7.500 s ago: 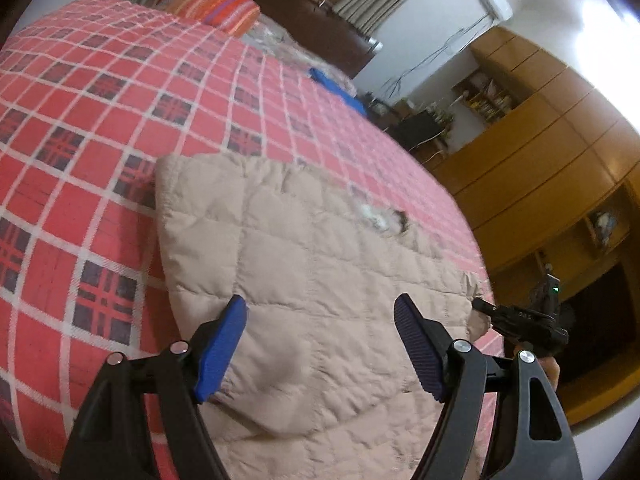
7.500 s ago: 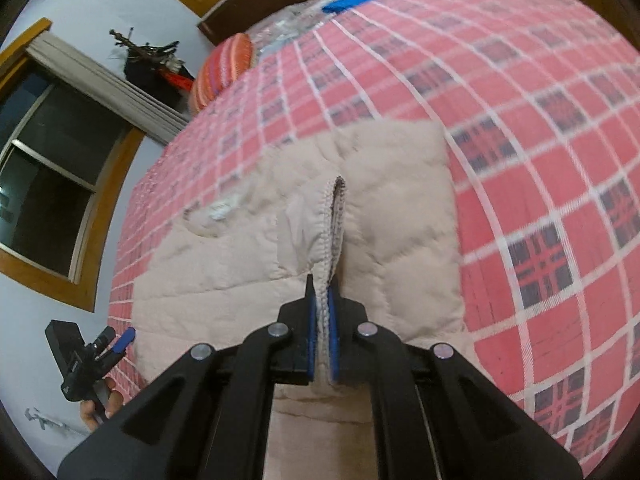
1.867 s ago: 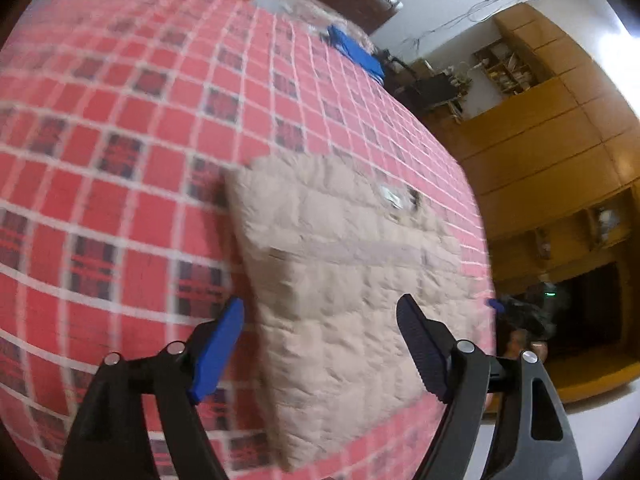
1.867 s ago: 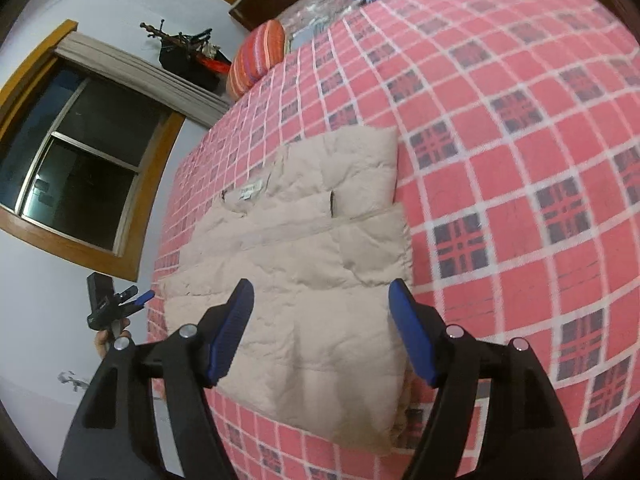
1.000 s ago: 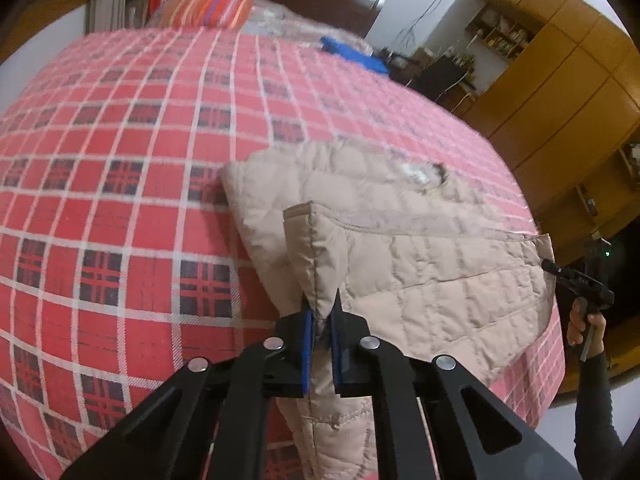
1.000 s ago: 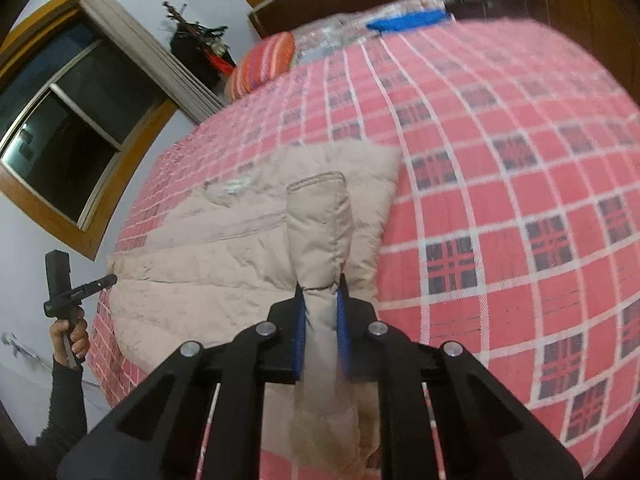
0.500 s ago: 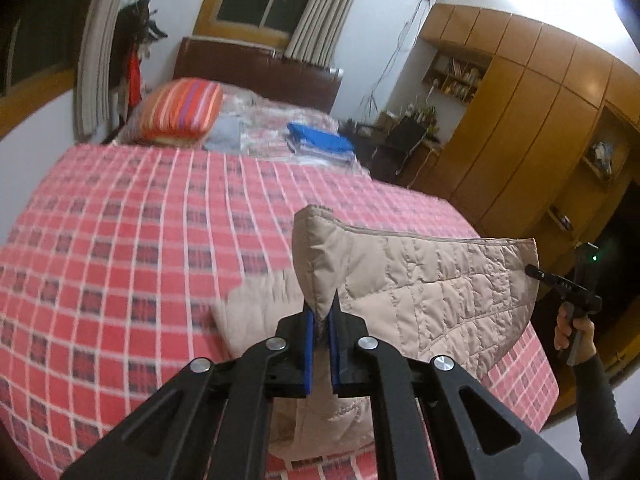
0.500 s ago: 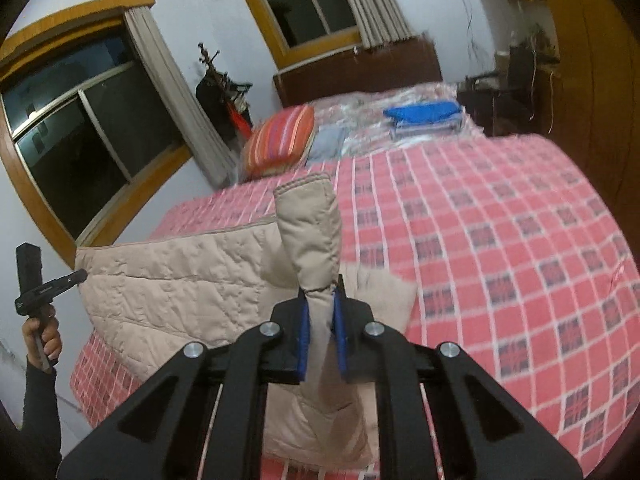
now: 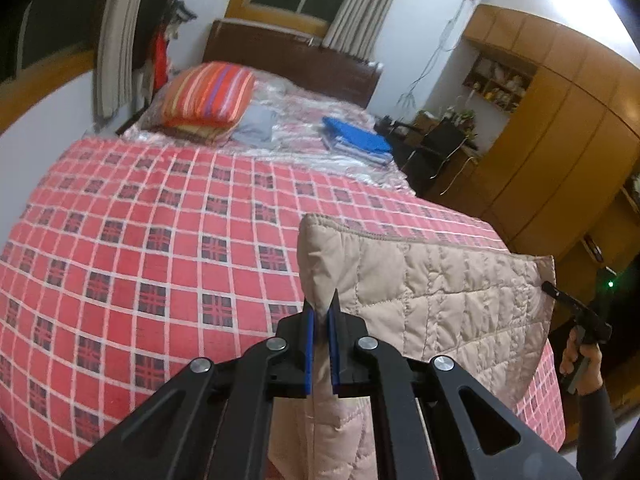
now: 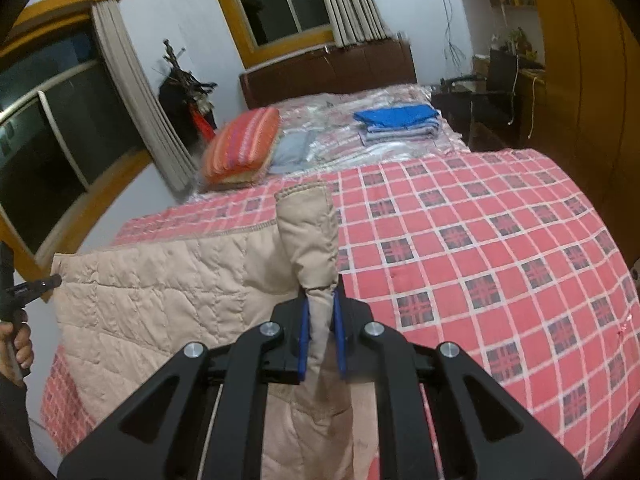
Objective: Fold large clothes
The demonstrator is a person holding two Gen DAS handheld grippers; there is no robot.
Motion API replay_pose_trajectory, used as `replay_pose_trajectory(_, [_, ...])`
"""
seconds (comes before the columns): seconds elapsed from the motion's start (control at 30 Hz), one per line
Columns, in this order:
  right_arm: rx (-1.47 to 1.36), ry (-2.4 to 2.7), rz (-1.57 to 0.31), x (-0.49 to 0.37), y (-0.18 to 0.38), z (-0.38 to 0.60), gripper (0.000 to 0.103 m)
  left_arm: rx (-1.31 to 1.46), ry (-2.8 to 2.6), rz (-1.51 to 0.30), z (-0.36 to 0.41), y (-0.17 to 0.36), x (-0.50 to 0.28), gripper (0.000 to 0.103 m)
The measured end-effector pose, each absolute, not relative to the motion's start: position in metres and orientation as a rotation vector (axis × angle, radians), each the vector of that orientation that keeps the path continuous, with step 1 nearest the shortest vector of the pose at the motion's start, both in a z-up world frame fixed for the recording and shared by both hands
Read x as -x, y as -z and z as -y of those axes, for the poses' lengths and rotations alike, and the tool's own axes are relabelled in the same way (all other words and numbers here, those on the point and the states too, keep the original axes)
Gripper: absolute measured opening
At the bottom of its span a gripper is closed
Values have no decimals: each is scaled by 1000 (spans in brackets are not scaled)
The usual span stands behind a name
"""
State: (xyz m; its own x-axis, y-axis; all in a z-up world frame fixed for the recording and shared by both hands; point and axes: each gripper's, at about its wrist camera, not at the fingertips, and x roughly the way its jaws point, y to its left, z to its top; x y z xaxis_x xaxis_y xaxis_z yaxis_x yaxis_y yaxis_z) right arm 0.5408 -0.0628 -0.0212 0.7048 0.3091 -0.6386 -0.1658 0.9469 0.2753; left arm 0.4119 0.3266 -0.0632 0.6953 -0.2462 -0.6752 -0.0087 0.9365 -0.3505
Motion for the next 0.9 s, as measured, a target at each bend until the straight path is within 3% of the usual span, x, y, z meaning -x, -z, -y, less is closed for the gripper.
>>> replay_pose_trajectory(0.53, [-263, -262, -1056, -637, 137, 54, 9, 507, 76, -1071, -363, 190, -489, 6])
replay_pose_trajectory(0.9, [-324, -255, -1168, -647, 182, 58, 14, 550, 70, -1144, -366, 238, -493, 7])
